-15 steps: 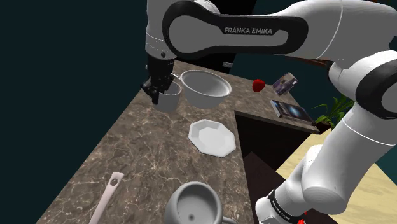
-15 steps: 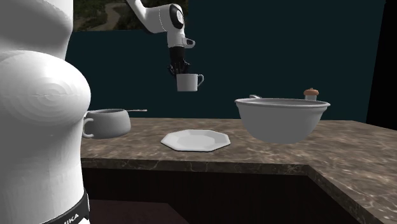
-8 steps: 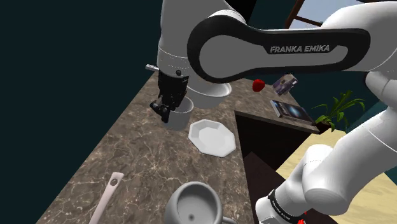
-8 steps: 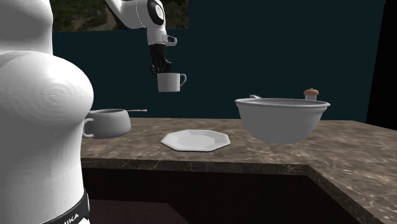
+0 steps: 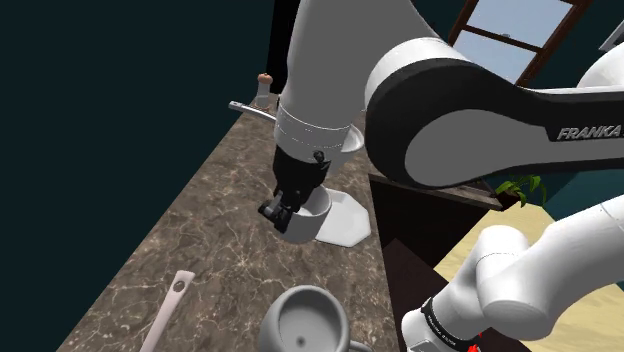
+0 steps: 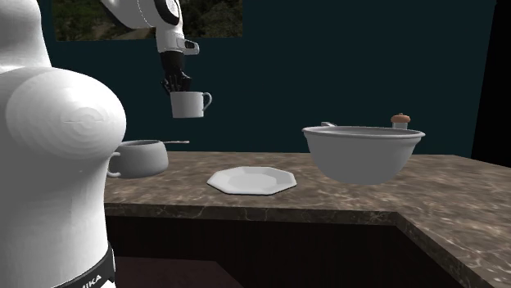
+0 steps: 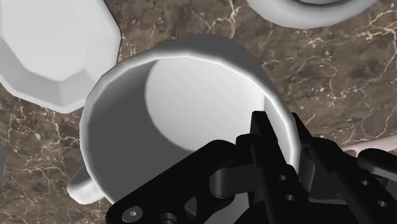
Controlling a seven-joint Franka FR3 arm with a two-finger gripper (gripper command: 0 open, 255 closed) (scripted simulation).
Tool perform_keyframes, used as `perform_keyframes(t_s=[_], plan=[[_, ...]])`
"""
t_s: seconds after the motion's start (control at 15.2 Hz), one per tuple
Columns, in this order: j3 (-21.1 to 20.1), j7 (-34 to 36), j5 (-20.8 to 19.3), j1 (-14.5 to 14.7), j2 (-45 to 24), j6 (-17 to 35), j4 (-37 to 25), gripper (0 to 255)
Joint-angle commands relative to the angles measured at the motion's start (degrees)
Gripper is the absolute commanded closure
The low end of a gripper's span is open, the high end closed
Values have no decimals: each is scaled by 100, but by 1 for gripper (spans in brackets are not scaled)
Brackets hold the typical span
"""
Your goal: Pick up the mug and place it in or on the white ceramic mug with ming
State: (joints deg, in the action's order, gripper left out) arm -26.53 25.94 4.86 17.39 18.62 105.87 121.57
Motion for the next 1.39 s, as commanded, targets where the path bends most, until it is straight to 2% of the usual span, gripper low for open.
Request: perform_keyframes(t_s=[0.0, 0.66, 1.32], plan=[[-97, 157, 147, 130, 268, -49, 198, 255], [-650, 1034, 840, 808, 1311, -422, 742, 255], [-841, 1055, 940, 843, 1231, 355, 1435, 255]])
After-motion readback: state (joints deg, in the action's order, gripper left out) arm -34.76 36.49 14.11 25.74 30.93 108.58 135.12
